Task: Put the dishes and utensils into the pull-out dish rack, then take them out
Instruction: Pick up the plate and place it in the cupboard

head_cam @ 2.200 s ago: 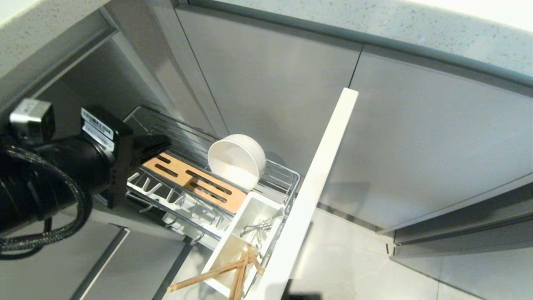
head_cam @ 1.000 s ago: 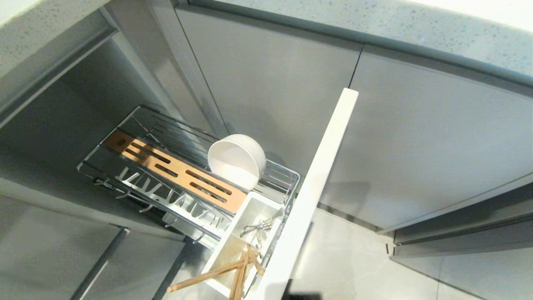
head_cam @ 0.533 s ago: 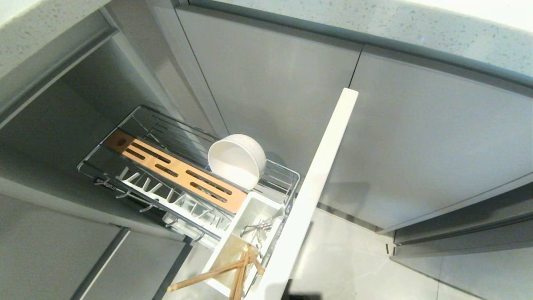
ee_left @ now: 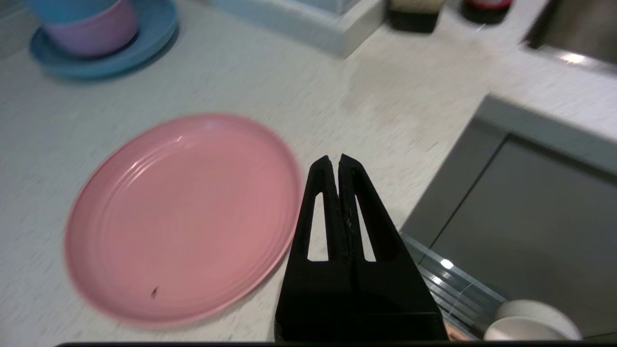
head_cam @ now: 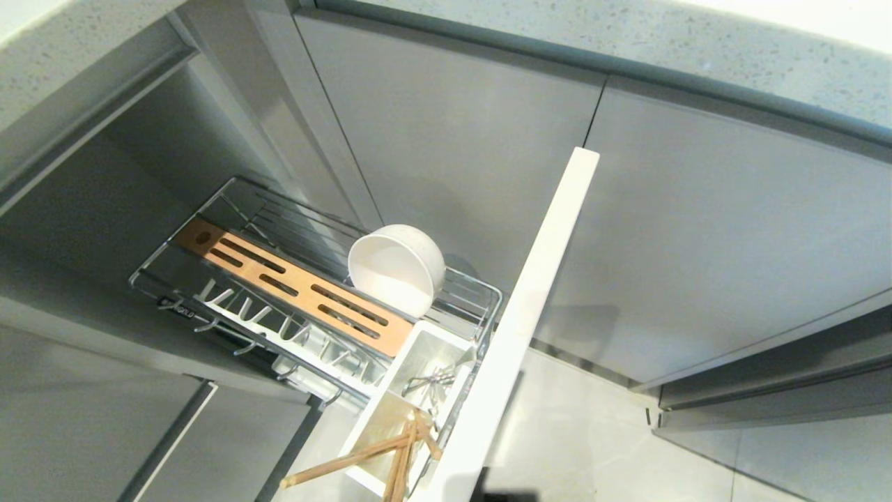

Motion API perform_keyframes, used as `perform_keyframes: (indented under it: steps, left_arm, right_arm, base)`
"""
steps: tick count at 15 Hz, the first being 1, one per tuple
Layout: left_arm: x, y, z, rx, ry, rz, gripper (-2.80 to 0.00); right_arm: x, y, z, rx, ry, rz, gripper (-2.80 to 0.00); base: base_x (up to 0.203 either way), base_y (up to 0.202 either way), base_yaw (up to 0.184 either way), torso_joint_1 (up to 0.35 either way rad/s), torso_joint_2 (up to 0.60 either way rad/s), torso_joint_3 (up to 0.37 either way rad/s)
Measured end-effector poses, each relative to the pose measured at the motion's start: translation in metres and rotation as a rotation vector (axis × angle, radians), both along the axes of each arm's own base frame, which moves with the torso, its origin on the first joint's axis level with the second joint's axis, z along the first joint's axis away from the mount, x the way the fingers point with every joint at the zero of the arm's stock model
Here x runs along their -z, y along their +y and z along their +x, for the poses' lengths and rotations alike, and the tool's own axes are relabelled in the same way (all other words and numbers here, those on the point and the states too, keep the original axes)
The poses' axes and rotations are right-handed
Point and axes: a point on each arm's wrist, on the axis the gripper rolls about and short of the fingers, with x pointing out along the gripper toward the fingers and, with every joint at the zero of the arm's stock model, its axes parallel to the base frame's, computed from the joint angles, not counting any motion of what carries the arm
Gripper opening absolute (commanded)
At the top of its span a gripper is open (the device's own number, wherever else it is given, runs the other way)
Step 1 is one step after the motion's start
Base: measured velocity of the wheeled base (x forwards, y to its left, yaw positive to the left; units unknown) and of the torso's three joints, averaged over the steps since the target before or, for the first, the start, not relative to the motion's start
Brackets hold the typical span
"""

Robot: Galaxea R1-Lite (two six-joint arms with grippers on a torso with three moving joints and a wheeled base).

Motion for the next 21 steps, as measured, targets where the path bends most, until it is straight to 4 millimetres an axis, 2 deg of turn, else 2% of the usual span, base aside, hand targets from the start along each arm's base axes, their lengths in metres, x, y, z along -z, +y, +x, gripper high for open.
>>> perform_keyframes:
  steps: [4,5,13,21]
  left_arm:
    - [0.008,0.003,0.016,-0.124,0.139,-0.025,-2.80]
    - [0.010,0.004,0.020,-0.132,0.174,-0.035,0.00]
    - [0.010,0.011,0.052,-0.147,0.237,-0.051,0.00]
    - [0.003,0.026,0.111,-0.212,0.194,-0.163,0.00]
  right_arm:
    - [0.000,0.000,0.000,0.000,0.000,0.000,-2.80]
    - [0.000,0.000,0.000,0.000,0.000,0.000,-2.80]
    - [0.000,0.000,0.000,0.000,0.000,0.000,-2.80]
    - [0.000,0.000,0.000,0.000,0.000,0.000,-2.80]
  base:
    - [0.000,0.000,0.000,0.000,0.00,0.000]
    - [0.000,0.000,0.000,0.000,0.00,0.000]
    - [0.000,0.000,0.000,0.000,0.00,0.000]
    - [0.000,0.000,0.000,0.000,0.00,0.000]
